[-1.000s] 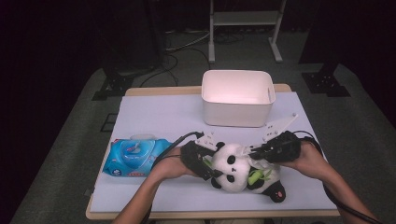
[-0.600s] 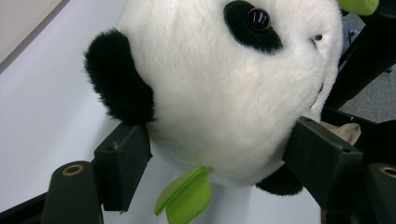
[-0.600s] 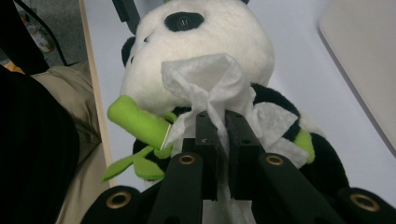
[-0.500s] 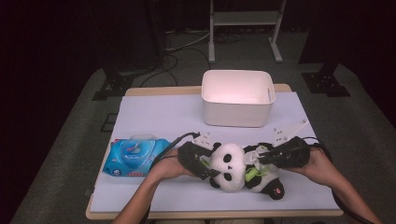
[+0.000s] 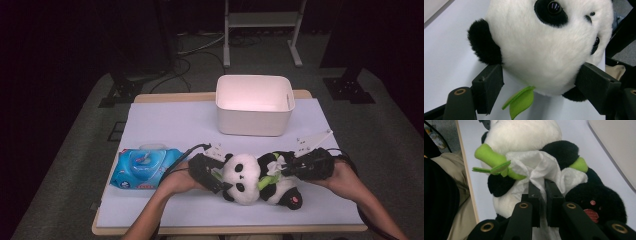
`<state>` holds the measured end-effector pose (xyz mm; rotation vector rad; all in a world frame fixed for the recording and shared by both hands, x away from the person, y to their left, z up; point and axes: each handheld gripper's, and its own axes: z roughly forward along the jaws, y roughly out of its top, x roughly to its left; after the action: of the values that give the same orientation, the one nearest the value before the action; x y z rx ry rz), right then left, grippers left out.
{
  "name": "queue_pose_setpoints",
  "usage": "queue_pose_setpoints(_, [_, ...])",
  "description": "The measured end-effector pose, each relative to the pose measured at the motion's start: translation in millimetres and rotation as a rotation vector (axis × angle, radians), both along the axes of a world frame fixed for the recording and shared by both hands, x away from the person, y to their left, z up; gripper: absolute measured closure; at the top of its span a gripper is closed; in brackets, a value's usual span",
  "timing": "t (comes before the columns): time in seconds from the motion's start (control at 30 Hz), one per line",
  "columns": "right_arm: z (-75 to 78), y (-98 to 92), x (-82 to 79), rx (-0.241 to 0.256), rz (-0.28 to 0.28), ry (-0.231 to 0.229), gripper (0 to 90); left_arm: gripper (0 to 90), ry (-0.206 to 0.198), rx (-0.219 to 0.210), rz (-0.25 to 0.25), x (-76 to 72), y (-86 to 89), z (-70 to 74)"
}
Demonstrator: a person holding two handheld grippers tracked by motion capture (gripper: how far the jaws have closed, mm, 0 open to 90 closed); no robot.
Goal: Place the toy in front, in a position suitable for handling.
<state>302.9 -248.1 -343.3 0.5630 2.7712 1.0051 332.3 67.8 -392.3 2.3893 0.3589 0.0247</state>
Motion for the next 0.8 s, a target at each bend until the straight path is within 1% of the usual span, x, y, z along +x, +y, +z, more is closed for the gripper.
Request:
queue_pose_setpoints(0.03, [1.1, 1.6, -0.9, 0.007, 0.006, 0.000, 83.3, 22.1, 0.002, -0.005, 0.002, 0.2, -0.1, -0.3])
queue_pose_setpoints(0.13, [4.3, 9.3, -2.3, 0.009, 0.027, -0.010, 83.3, 22.9, 0.007, -0.012, 0.011, 1.0, -0.4, -0.8])
queue_pose_setpoints(0.23, [6.8, 20.4, -1.7, 0.005, 0.051, -0.015, 83.4, 22.9, 0.009, -0.007, 0.016, 0.9, -0.5, -1.1])
queue_pose_setpoints(0.37, [10.9, 31.0, -4.4, 0.022, 0.084, -0.022, 83.4, 22.9, 0.003, -0.001, 0.012, 1.9, 0.3, -0.9])
queue_pose_setpoints(0.5, [13.9, 44.3, -9.9, 0.017, 0.122, -0.028, 83.4, 22.9, 0.001, -0.001, 0.017, 2.1, -0.2, -1.0])
queue_pose_setpoints(0.63, [15.3, 55.8, -12.0, 0.014, 0.154, -0.032, 83.4, 22.9, -0.001, -0.002, 0.020, 2.3, -0.5, -1.3])
queue_pose_setpoints(0.8, [13.2, 70.7, -15.5, 0.003, 0.189, -0.021, 83.3, 22.8, 0.001, -0.001, 0.019, 3.2, -0.6, -1.6])
